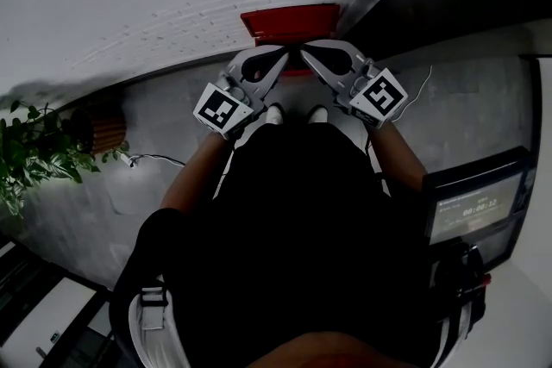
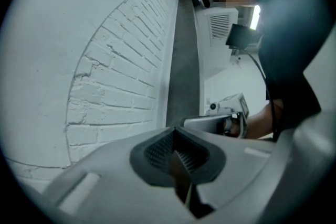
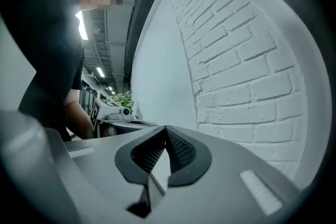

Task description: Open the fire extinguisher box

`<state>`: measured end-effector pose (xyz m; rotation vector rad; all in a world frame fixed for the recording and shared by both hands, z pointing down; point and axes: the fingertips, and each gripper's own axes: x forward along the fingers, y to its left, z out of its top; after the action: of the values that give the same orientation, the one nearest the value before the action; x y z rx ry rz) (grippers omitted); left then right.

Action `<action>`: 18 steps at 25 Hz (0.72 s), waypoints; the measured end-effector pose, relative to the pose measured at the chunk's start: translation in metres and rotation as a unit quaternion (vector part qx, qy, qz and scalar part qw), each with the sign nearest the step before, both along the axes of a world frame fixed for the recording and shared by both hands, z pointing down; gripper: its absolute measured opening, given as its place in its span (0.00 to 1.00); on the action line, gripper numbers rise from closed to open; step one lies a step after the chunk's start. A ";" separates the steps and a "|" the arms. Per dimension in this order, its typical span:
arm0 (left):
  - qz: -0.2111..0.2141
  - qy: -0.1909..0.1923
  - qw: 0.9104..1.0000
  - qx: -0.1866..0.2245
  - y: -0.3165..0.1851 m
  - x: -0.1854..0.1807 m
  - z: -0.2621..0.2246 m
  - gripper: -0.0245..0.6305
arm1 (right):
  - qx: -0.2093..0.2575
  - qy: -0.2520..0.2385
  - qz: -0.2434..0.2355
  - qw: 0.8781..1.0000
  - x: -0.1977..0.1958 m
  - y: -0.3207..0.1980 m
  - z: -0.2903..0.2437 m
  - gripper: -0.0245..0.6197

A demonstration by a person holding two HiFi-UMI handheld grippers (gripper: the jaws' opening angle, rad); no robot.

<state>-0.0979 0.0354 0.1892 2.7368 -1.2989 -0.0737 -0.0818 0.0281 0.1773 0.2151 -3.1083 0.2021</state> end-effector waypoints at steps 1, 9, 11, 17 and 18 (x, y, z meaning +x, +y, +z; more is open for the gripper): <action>0.000 0.000 1.000 0.000 0.000 0.001 0.000 0.04 | 0.000 0.000 0.000 1.000 0.001 0.000 0.000 0.05; -0.007 -0.003 1.000 0.002 -0.005 0.000 0.000 0.04 | 0.014 -0.011 0.011 1.000 0.004 -0.010 -0.004 0.05; -0.006 -0.004 1.000 0.002 -0.003 0.004 0.000 0.04 | 0.013 -0.012 0.008 1.000 0.006 -0.008 -0.003 0.05; -0.008 -0.001 1.000 0.011 -0.003 0.005 0.001 0.04 | 0.010 -0.009 0.009 1.000 0.006 -0.007 -0.001 0.05; -0.007 -0.002 1.000 0.013 -0.003 0.005 0.001 0.04 | 0.009 -0.010 0.008 1.000 0.006 -0.006 -0.001 0.05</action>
<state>-0.0927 0.0325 0.1905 2.7500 -1.3286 -0.0876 -0.0761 0.0225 0.1759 0.2388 -3.1293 0.1791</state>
